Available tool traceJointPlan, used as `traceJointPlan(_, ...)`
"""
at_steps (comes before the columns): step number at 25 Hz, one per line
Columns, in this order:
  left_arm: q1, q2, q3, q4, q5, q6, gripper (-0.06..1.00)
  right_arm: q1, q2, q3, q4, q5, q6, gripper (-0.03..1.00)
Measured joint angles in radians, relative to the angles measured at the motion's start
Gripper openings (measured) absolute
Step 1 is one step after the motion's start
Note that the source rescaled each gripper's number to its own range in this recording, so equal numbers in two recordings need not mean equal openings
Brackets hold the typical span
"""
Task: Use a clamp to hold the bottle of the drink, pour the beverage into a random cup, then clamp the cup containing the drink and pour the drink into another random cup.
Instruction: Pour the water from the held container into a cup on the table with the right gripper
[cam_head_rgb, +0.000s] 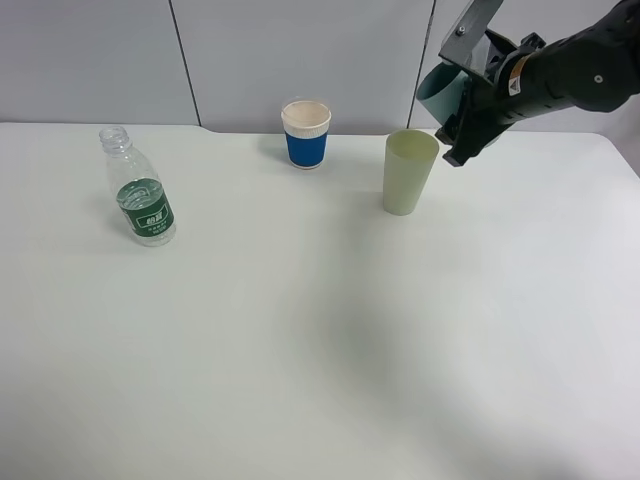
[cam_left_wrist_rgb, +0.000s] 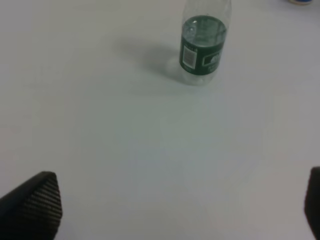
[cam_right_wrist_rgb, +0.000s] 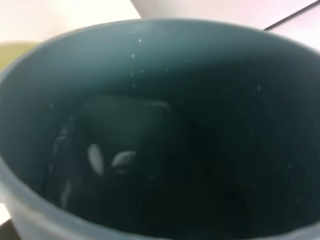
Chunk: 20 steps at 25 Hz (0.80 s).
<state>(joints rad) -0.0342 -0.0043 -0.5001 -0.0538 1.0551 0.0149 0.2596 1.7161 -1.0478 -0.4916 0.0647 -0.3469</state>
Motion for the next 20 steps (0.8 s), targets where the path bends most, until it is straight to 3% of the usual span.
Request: traceJointPlan(20, 0.000, 0.000, 0.000, 0.000, 0.000, 0.000, 0.96, 0.000, 0.000, 0.000, -0.012, -0.037, -0.260, 0.01)
